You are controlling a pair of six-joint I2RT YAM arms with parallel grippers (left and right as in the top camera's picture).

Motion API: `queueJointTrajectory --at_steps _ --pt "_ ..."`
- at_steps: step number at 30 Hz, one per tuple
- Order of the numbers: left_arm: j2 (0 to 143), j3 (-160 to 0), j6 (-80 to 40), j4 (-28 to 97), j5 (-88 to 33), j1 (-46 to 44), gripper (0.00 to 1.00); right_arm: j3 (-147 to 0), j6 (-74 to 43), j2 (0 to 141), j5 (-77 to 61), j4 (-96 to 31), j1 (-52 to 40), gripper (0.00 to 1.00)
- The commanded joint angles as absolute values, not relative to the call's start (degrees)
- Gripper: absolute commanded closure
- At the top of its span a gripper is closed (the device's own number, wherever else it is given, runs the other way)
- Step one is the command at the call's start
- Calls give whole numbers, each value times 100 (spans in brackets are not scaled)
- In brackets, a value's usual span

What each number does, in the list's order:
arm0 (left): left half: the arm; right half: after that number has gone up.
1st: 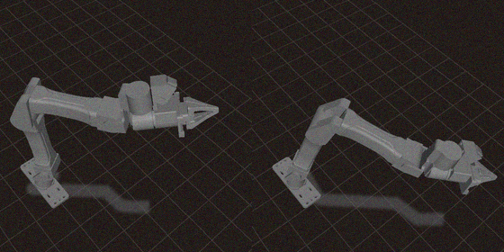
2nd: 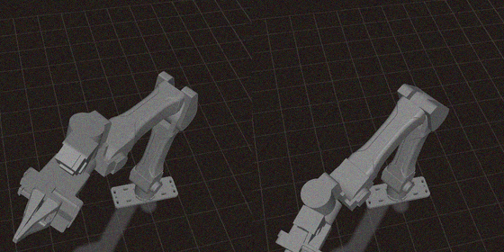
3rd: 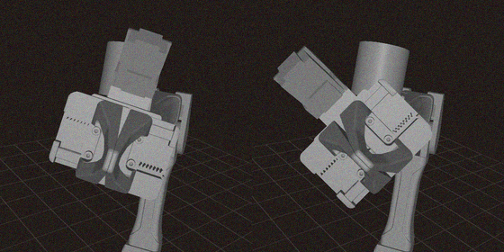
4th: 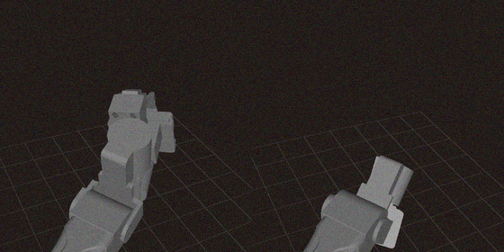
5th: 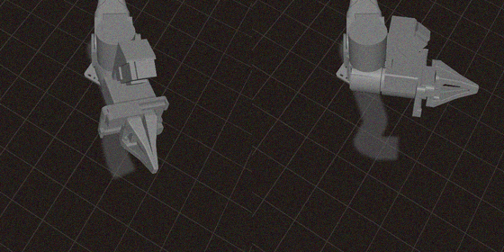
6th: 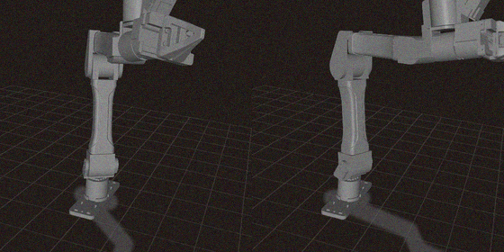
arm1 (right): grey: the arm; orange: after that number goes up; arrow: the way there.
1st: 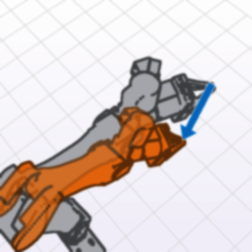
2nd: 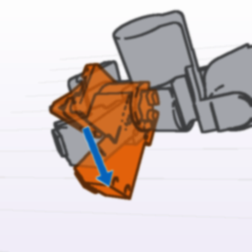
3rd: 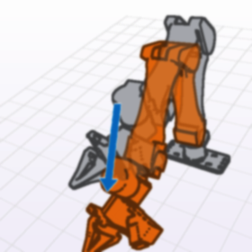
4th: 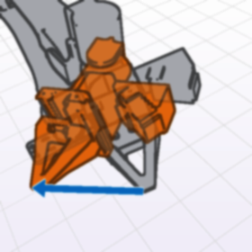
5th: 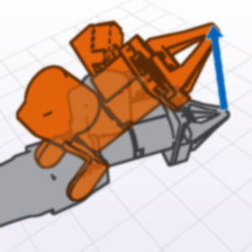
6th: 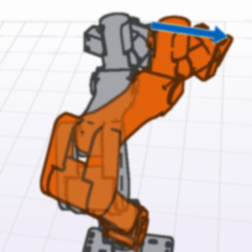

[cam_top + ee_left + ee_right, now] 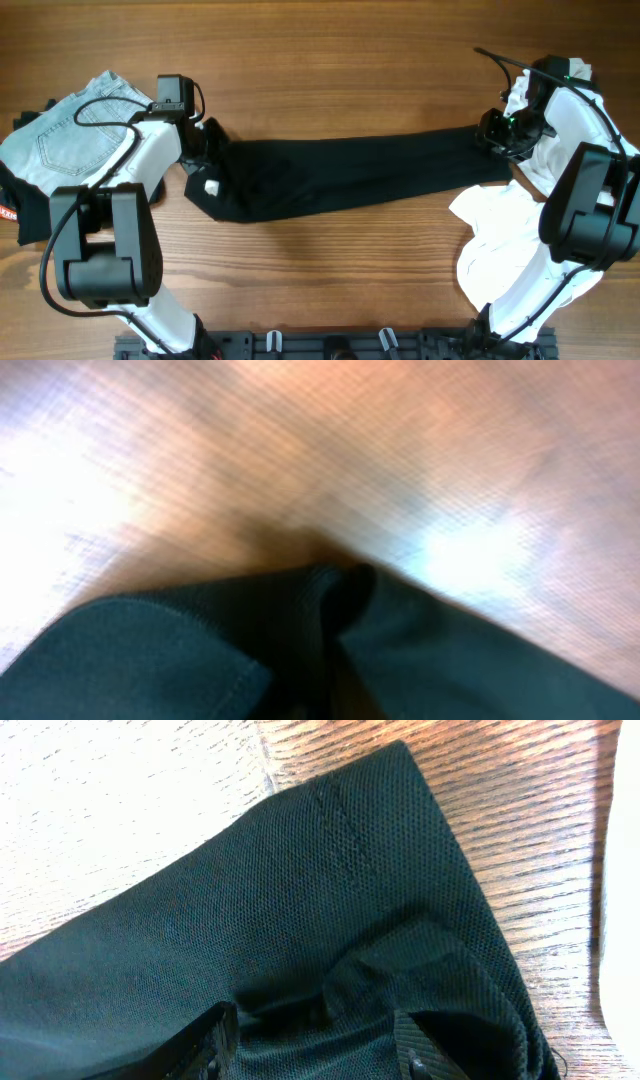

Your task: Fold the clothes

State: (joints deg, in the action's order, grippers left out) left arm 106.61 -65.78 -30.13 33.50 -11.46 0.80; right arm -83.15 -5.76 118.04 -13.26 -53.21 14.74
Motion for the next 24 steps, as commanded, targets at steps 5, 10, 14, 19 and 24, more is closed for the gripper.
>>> queueJointTrajectory --at_steps 5,10,14,19,24 --pt "10575 -6646 -3055 2554 -1240 145 96 -8656 -471 11966 -1479 -5280 1544 48" --pt "10575 -7376 -3103 2349 -1240 635 96 -9485 -486 11937 -2067 -5496 1535 46" --pt "10575 -7513 -3089 2425 -1616 764 37 -9664 401 11939 -2060 -5968 1535 43" --pt "10575 -7511 -3028 3531 -1715 578 0 -9432 1374 11959 -2064 -6283 1525 37" --pt "10575 -7511 -3002 4567 -1712 523 0 -8344 1479 11959 -2071 -5690 1522 34"
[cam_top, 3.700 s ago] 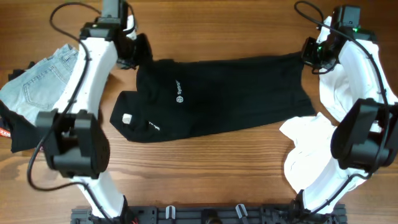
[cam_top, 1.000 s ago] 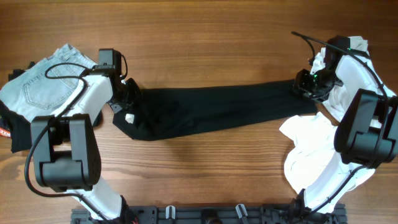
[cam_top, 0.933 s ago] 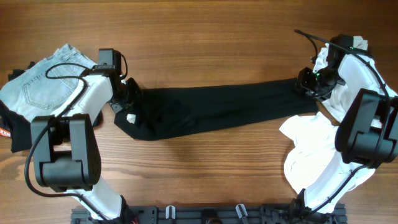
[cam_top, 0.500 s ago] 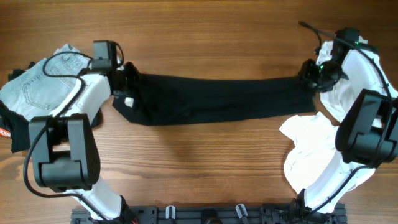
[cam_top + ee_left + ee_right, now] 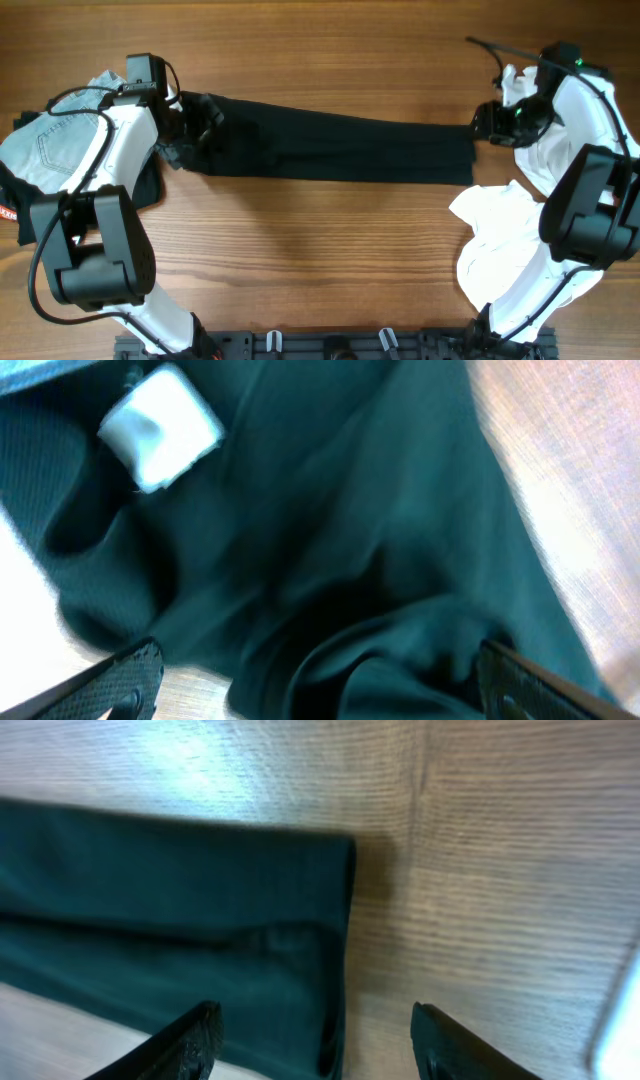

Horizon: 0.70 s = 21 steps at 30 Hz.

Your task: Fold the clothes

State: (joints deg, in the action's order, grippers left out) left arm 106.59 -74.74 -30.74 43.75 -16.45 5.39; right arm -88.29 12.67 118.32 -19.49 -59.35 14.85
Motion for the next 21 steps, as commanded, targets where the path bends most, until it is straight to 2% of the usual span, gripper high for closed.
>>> queueJointTrajectory --at_steps 1,5,8,13,15,21 --pt "10575 -7511 -3004 4661 -1712 523 0 -8082 1420 11961 -2128 -5435 1522 34" --pt "10575 -7511 -3004 4958 -1712 523 0 -7417 1496 11961 -3028 -4845 1514 32" --pt "10575 -7511 -2978 5028 -1712 523 0 -7258 1496 11961 -3295 -4779 1446 41" --pt "10575 -7511 -2895 5085 -1715 523 0 -7229 1476 11961 -3304 -4880 1389 67" --pt "10575 -7511 -2895 5133 -1715 523 0 -7229 978 11961 -2862 -4777 1389 96" --pt "10575 -7511 -2867 5623 -1717 523 0 -8108 -130 11896 -1310 -5116 1614 96"
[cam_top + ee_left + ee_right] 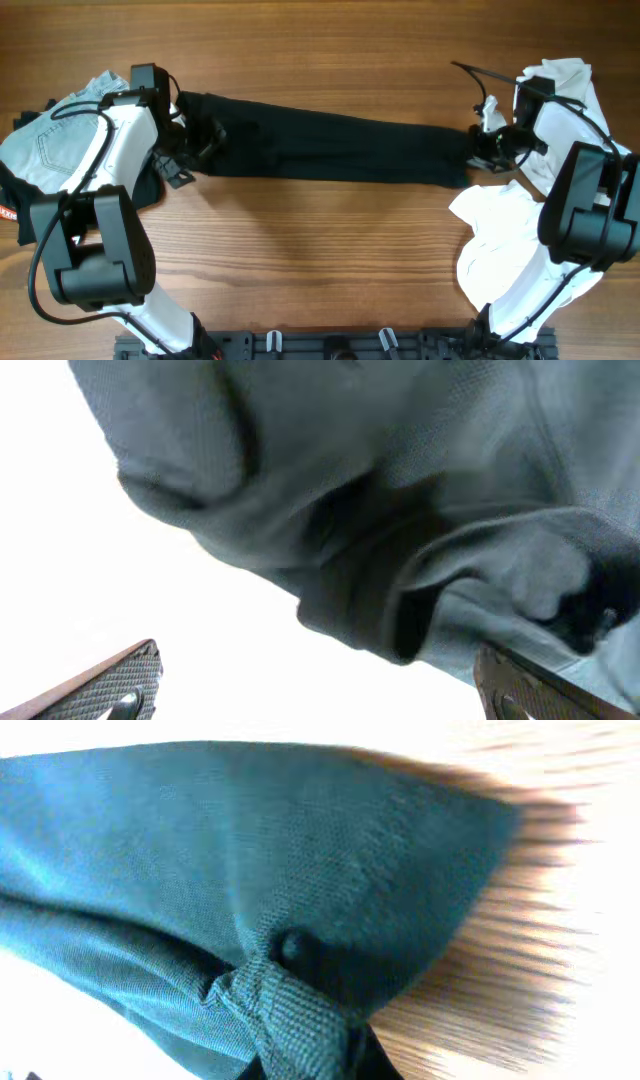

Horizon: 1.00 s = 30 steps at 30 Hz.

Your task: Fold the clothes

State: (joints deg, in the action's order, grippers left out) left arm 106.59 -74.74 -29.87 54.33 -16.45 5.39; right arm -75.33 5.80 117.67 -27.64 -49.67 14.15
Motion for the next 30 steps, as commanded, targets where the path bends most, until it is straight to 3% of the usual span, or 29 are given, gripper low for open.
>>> queueJointTrajectory --at_steps 1,5,16,25,27,28,29,30 --pt "10575 -7511 -2696 5741 -1715 523 0 -8488 -364 11841 -1127 -5356 1697 96" --pt "10575 -7511 -2574 5771 -1712 523 0 -9515 -145 11583 -1157 -6206 1323 96" --pt "10575 -7500 -2567 5765 -1712 523 0 -9376 -969 11594 -985 -5878 -888 92" --pt "10575 -7500 -2418 5771 -1712 523 0 -9314 -1066 11603 -1050 -5710 -1441 83" --pt "10575 -7500 -2418 5771 -1712 523 0 -9314 -1066 11605 -1087 -5695 -1474 68" --pt "10575 -7500 -2418 5769 -1710 523 0 -9314 -1020 11605 -1470 -5693 -1481 37" --pt "10575 -7500 -2418 5767 -1710 523 0 -9314 -692 11605 -1942 -5671 -1479 27" --pt "10575 -7500 -2418 5752 -1710 523 0 -9314 106 11605 -2731 -5673 -1479 25"
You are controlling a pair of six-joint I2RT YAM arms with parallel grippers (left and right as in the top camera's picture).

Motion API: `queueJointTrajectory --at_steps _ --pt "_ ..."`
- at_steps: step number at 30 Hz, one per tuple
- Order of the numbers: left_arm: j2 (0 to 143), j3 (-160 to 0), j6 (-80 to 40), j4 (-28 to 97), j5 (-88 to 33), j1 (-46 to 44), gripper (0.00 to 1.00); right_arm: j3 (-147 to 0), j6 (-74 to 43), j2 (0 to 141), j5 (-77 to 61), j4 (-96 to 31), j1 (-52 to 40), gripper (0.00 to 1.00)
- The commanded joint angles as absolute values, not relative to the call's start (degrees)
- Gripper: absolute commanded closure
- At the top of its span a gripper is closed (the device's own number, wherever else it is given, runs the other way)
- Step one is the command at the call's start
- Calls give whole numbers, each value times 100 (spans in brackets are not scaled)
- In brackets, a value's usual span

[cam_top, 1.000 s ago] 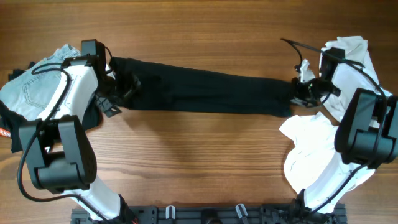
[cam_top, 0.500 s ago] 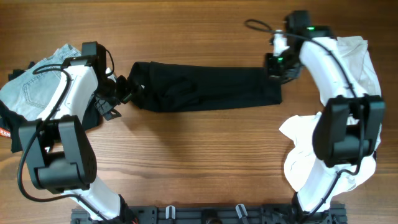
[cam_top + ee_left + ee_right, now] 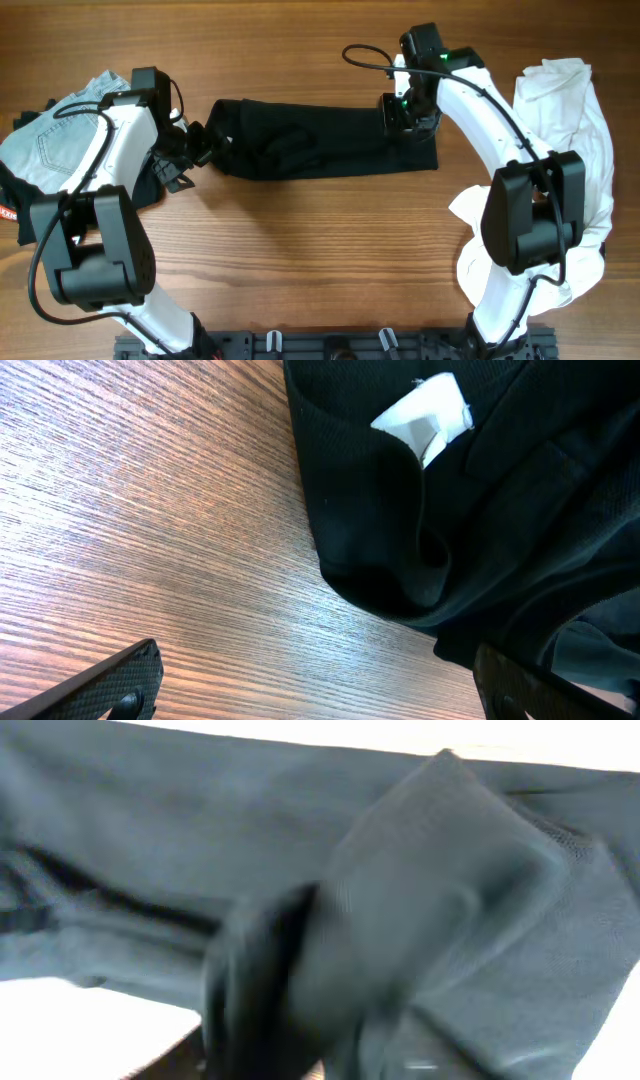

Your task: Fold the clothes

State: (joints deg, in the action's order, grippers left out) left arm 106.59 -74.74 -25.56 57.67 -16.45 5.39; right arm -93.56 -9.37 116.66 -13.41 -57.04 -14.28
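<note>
A long black garment [image 3: 310,140] lies across the upper middle of the wooden table [image 3: 300,250]. Its right end is doubled back to the left, so it ends near the centre right. My right gripper [image 3: 405,118] is over that turned end, shut on a bunch of the black cloth [image 3: 450,870], which fills the blurred right wrist view. My left gripper [image 3: 200,148] sits at the garment's left end with its fingers [image 3: 130,680] wide open on bare wood. The black cloth [image 3: 480,510] and its white tag [image 3: 425,420] lie just ahead of it.
Light blue jeans [image 3: 60,130] lie at the far left on a dark item [image 3: 25,215]. A heap of white clothes [image 3: 545,200] covers the right edge. Both arms' bases stand at the front edge.
My right gripper moved from the far right end to the centre right, taking the garment's end with it, so the garment is shorter. My left gripper now has bare wood between its open fingers.
First the garment lay slanted, both grippers at its ends. Then it lay straight and higher on the table, stretched from the jeans to the white heap. It stayed so with the right gripper shut on its end. Now that end is carried leftward over the garment.
</note>
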Motion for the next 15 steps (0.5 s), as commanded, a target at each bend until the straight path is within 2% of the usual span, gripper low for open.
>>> queueJointTrajectory --at_steps 1,3,8,15 --pt "10575 -7500 -2418 5747 -1710 523 0 -9314 287 11603 -2910 -5684 -1479 25" --pt "10575 -7500 -2421 5747 -1710 523 0 -9314 27 11605 -2569 -5680 -1479 25" --pt "10575 -7500 -2421 5669 -1712 523 0 -9314 -1426 11603 -722 -5642 -1479 24" --pt "10575 -7500 -2137 4576 -1710 523 0 -9312 -1817 11756 -899 -5284 -1533 30"
